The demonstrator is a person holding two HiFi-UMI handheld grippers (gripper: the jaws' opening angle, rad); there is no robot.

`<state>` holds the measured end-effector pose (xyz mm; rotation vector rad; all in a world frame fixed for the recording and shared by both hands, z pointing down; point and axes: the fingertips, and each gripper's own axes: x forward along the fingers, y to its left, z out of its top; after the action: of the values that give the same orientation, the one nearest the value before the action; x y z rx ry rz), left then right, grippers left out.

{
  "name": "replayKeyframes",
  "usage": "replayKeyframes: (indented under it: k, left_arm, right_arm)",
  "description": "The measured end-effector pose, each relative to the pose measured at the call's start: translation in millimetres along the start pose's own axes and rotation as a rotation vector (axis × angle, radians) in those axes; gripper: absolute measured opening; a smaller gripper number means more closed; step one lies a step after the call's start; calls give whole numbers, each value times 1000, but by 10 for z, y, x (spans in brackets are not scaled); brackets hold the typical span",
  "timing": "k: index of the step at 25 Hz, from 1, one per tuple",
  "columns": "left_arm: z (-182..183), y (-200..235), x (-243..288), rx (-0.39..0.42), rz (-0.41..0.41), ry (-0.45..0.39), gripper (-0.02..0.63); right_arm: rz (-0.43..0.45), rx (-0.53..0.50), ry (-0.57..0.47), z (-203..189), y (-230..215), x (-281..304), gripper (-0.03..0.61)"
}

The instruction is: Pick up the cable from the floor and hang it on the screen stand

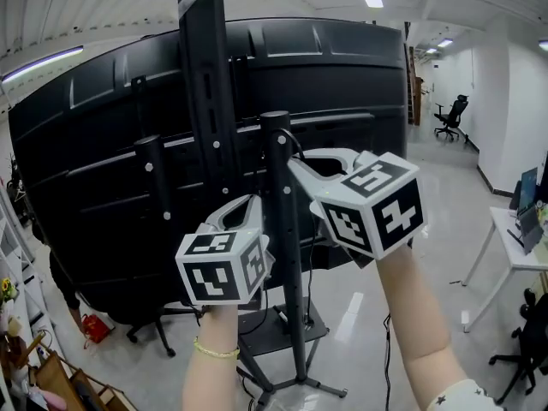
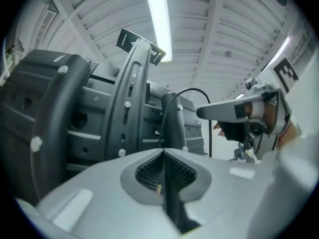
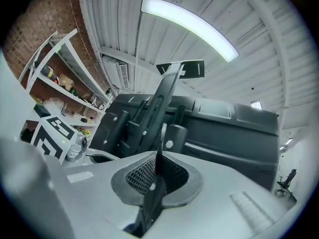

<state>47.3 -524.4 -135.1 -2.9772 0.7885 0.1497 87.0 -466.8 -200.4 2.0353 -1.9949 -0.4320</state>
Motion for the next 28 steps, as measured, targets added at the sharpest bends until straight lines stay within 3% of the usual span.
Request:
replayKeyframes:
  k: [5, 9, 13, 20, 23, 28]
  left_arm:
    - [420, 15, 296, 55, 22, -32, 8]
    - [566, 107, 454, 54, 43, -43, 8]
    - [521, 144, 515, 63, 47, -28, 8]
    - [281, 85, 482, 60, 28, -9, 8]
    - [150, 39, 450, 61, 21, 0, 8]
    - [-139, -5, 309, 47, 22, -3, 8]
  right_arm:
    - [-61, -59, 2, 417, -394, 199, 8]
    - [-82, -26, 48, 457, -654, 405, 8]
    - [-113, -14, 121, 264, -847, 523, 8]
    - [-65, 87, 183, -155, -846, 545, 9]
    - [-73, 58, 189, -312, -732, 527, 15]
    - [-158, 6, 136, -711, -504, 384, 74]
